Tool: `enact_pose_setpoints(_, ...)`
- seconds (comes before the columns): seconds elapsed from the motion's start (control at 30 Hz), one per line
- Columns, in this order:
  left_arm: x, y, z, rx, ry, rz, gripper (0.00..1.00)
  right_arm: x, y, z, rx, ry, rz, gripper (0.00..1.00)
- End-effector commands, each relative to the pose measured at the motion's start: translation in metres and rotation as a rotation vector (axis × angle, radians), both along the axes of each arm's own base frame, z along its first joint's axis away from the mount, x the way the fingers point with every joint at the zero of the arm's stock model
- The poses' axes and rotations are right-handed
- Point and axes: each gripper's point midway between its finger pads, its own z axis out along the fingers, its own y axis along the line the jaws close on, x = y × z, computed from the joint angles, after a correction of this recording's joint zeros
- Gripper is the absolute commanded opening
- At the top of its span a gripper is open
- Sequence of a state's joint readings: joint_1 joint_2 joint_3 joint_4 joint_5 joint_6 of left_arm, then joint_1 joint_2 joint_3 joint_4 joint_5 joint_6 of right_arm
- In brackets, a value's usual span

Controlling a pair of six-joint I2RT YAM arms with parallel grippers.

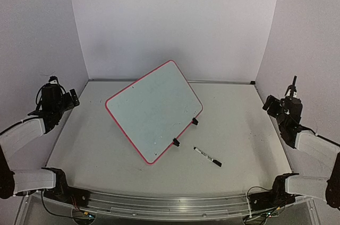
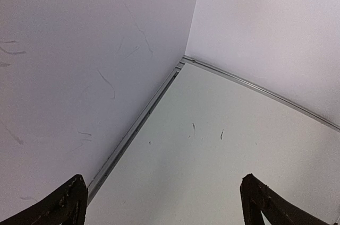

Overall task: Write a sentence on the whiteboard
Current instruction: Move the whiteboard to the center of the board.

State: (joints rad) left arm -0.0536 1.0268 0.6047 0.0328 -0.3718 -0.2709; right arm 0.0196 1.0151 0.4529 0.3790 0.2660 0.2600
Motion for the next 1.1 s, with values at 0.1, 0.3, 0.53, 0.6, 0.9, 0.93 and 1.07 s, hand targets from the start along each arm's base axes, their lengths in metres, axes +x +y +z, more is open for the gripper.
enact_pose_setpoints(0.1,-0.005,-0.012,0.014,-0.175,0.136,0.013,1.00,0.011,0.060,0.021,0.014,-0.013,0.365,0.98)
enact_pose_setpoints(0.3,0.011,-0.065,0.045,-0.248,0.275,-0.285,1.00,0.011,0.124,0.028,0.078,0.032,0.697,0.96)
enact_pose_setpoints(0.53,0.026,-0.095,0.088,-0.248,0.254,-0.492,1.00,-0.003,0.238,0.005,0.034,0.167,1.029,0.92)
enact_pose_setpoints(0.6,0.027,-0.091,0.089,-0.218,0.244,-0.477,1.00,-0.009,0.268,-0.010,0.017,0.214,1.105,0.90)
enact_pose_setpoints(0.9,0.011,-0.086,0.091,-0.109,0.067,-0.500,0.99,-0.033,0.371,-0.074,-0.113,0.357,1.353,0.78)
enact_pose_setpoints(0.93,0.010,-0.083,0.091,-0.094,0.072,-0.489,0.99,-0.034,0.378,-0.079,-0.140,0.360,1.372,0.76)
enact_pose_setpoints(1.07,0.010,-0.078,0.084,-0.062,0.094,-0.472,1.00,-0.042,0.403,-0.111,-0.202,0.423,1.416,0.67)
